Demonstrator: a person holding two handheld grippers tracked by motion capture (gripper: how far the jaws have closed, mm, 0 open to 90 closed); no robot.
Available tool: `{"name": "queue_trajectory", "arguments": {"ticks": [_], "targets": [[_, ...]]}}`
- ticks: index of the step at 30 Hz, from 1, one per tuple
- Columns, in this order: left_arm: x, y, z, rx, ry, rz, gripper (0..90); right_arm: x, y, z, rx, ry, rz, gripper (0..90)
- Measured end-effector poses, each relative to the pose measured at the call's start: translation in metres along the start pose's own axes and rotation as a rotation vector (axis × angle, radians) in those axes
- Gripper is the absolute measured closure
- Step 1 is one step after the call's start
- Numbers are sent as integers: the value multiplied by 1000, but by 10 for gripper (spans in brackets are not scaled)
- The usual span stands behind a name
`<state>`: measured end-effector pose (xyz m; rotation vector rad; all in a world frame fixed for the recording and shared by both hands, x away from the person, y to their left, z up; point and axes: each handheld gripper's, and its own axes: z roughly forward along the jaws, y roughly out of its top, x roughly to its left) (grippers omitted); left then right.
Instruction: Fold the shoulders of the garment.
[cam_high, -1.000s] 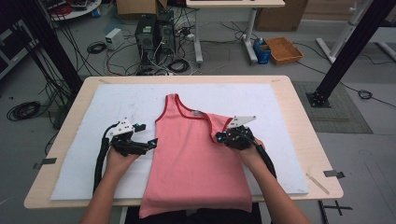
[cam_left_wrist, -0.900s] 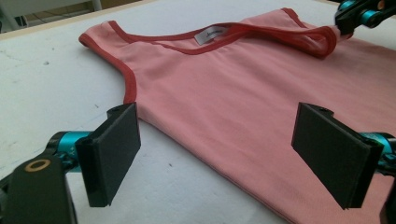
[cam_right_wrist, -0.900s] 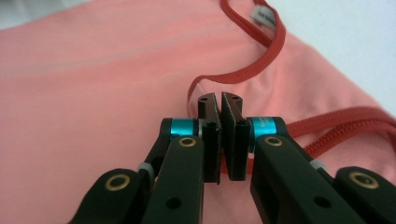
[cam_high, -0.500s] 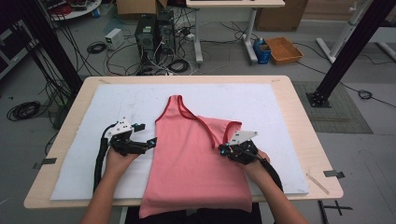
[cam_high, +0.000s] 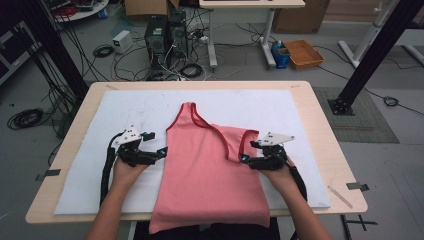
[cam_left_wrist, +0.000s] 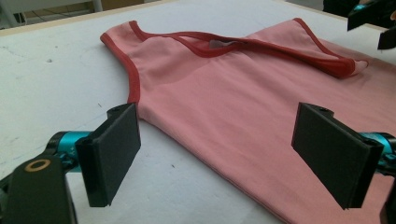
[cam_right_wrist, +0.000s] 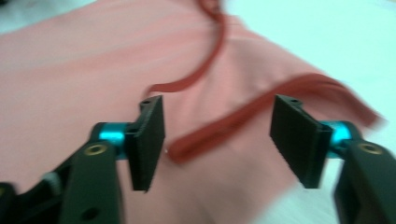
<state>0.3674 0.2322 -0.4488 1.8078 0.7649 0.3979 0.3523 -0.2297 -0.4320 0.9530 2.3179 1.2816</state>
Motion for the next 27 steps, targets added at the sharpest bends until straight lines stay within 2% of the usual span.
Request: {"name": "queue_trajectory", "arguments": {"ticks": [4, 8, 12, 14, 18, 23, 27], "targets": [[0, 0, 0, -3, -4, -11, 155, -17, -11, -14, -1, -53, 76, 263], [1, 0, 0, 1, -5, -10, 155, -24, -25, -17, -17, -86, 121, 208], [0, 0, 1, 5, 0, -5, 155, -25, -28, -14, 4, -80, 133, 205], [1, 0, 1, 1, 0, -11, 155, -25, -28, -13, 8, -67, 121, 204], [1, 0, 1, -2, 2, -22, 155, -25, -29, -14, -3, -54, 114, 204], [2, 0, 0, -4, 3, -30, 155, -27, -29, -14, -9, -46, 138, 204], [2, 0, 0, -3, 5, -27, 155, -25, -29, -14, -6, -52, 123, 204]]}}
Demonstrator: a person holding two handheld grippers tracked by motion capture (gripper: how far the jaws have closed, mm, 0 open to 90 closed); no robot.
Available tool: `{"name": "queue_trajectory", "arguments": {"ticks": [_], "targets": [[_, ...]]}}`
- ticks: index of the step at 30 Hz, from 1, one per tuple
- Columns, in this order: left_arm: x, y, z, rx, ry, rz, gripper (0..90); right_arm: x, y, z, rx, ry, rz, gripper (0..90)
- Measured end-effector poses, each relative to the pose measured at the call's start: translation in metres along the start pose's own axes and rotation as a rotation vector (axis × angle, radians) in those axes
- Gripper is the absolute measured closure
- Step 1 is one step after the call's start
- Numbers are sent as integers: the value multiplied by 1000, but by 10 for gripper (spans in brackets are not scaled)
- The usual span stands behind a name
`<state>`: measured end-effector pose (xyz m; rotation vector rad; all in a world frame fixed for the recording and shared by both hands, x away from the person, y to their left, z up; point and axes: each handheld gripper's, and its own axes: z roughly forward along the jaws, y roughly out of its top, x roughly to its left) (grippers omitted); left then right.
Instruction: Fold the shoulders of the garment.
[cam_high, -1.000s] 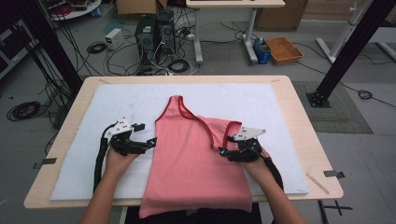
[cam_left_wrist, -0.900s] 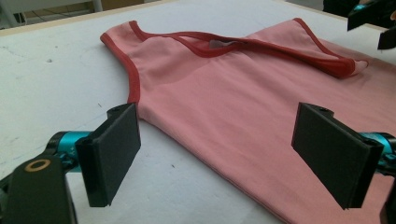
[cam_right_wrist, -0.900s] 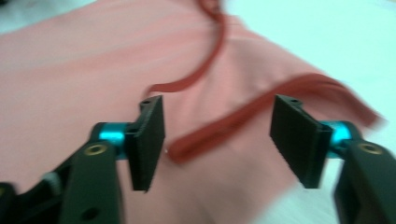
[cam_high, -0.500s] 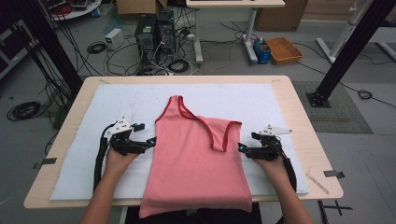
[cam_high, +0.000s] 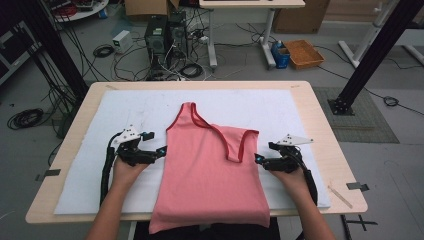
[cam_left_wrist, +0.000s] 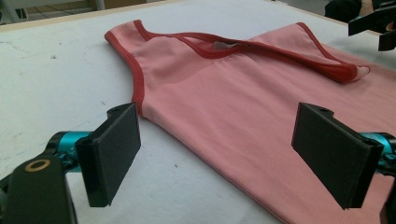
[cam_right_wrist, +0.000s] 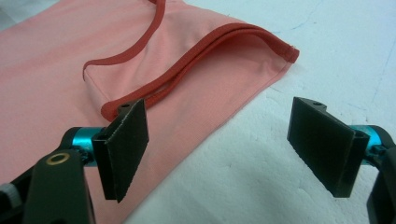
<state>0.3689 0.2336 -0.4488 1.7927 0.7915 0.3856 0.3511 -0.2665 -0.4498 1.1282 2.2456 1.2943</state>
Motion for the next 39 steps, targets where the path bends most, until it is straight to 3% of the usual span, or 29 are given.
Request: {"name": "queue_trajectory", "arguments": {"ticks": [3, 11, 17, 24, 32, 39], "targets": [[1, 1, 1, 8, 0, -12, 155, 2, 0, 1, 5, -5, -22, 204], [2, 22, 9, 38, 13, -23, 154, -3, 0, 0, -2, 18, 13, 204], [9, 48, 33, 64, 1, -32, 154, -4, 0, -1, -5, 21, 28, 204], [29, 71, 71, 104, 16, -50, 154, -3, 0, -1, -10, 22, 20, 204], [49, 86, 104, 170, 34, -59, 156, -5, -1, -1, -12, 27, 29, 204], [54, 91, 116, 169, 36, -73, 157, -4, -1, -1, -12, 30, 18, 204]]}}
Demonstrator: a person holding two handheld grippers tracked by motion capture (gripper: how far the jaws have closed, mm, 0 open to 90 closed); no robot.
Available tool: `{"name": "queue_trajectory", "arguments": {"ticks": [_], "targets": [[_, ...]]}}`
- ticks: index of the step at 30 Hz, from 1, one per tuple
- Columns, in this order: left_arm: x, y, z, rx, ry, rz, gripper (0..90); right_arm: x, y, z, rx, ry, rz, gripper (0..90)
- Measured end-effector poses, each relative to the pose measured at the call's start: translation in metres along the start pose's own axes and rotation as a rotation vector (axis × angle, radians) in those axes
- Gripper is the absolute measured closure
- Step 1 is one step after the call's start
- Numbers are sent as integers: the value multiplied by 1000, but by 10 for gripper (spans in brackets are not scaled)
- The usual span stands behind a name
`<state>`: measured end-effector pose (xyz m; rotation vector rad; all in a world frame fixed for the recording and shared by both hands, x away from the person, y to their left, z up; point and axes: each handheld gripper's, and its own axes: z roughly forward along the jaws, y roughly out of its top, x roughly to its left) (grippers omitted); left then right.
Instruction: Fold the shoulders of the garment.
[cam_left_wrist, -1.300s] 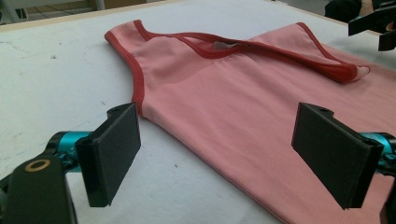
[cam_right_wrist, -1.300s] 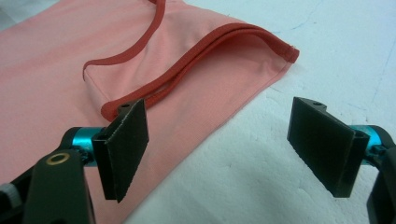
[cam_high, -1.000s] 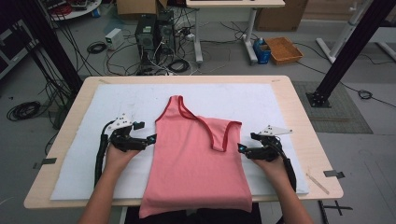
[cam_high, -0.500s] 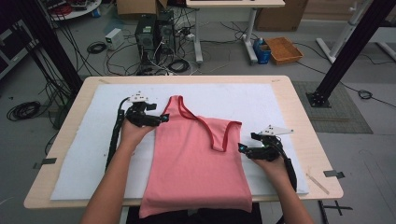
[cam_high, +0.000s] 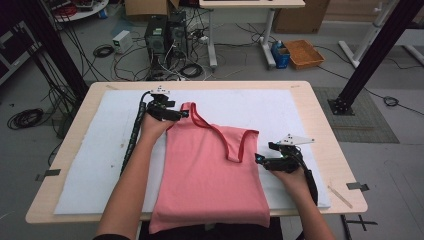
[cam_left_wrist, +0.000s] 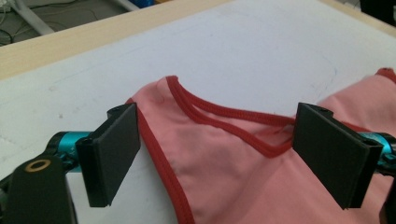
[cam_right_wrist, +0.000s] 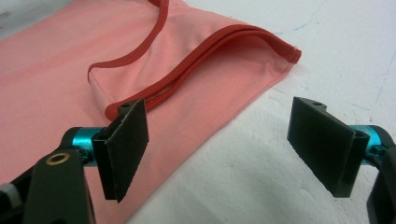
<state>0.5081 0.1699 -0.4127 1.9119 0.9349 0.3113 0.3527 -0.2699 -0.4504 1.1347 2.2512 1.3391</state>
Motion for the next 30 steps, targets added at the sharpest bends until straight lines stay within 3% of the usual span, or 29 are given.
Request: {"name": "queue_trajectory", "arguments": {"ticks": [12, 16, 18, 20, 24, 30], "targets": [[13, 12, 36, 109, 32, -16, 157, 0, 0, 0, 1, 11, -2, 204], [13, 15, 50, 90, 25, -21, 157, -1, 0, 0, 0, 14, 9, 204], [14, 16, 57, 105, 21, -29, 157, -1, 0, 0, 0, 14, 6, 204], [14, 18, 65, 131, 34, -20, 157, 0, 0, 0, -1, 11, 0, 204], [19, 25, 75, 105, 40, -49, 157, 1, 0, 0, -3, 7, -4, 204], [29, 26, 90, 144, 72, -58, 158, 0, 0, -1, -5, 9, -4, 204]]}}
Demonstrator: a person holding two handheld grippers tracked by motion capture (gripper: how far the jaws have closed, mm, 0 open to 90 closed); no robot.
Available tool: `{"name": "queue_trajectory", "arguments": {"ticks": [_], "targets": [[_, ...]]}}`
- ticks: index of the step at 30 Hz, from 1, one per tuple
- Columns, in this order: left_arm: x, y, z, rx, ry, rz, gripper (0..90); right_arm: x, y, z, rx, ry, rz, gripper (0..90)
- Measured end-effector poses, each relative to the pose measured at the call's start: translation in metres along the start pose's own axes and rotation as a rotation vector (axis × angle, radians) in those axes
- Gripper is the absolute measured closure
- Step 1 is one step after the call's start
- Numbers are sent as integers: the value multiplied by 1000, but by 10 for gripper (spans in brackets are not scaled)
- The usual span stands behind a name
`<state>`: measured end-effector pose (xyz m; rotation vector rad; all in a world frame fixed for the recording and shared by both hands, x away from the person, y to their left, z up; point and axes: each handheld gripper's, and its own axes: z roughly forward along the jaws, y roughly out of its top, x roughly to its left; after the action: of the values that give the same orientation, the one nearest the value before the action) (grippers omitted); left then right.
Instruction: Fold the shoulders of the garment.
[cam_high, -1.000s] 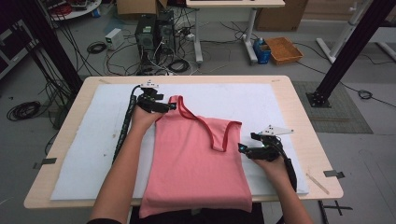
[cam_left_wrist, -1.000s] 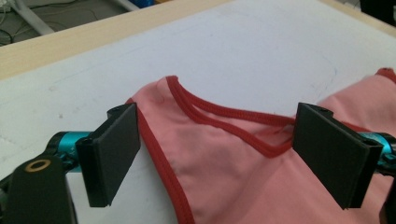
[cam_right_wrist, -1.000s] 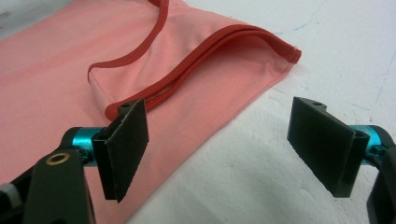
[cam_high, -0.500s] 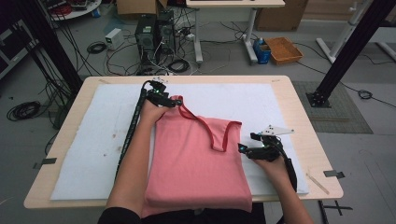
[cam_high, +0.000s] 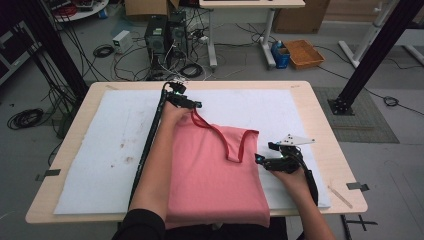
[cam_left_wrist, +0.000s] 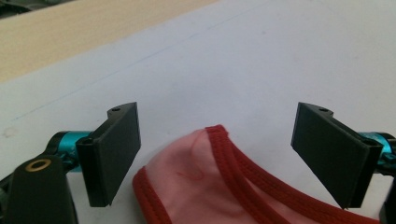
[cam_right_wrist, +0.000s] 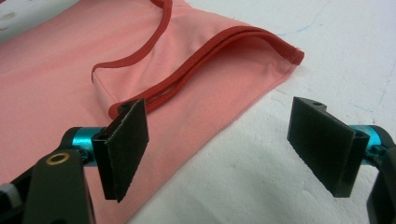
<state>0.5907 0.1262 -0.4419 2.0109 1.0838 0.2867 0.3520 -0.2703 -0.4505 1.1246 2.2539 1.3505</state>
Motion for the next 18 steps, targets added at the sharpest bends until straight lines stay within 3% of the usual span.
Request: {"name": "queue_trajectory", "arguments": {"ticks": [2, 3, 4, 7, 12, 14, 18], "targets": [[4, -5, 4, 10, -7, -4, 191, 0, 0, 0, 1, 0, 0, 204], [3, -5, 3, 9, 10, 9, 225, 0, 0, 0, 0, -1, 1, 204], [2, -5, 1, 25, 53, 44, 304, 0, 0, 0, 1, 0, 1, 204], [0, -3, -1, 47, 106, 79, 509, 0, 0, 0, -1, 0, -3, 204], [2, -11, -4, -5, 114, 75, 729, 0, 0, 0, 3, 4, 6, 204], [4, -12, -6, -13, 95, 67, 762, 0, 0, 0, 0, 3, 0, 204], [2, -12, -13, -20, 97, 89, 777, -1, 0, 1, 11, 7, 6, 204]]}}
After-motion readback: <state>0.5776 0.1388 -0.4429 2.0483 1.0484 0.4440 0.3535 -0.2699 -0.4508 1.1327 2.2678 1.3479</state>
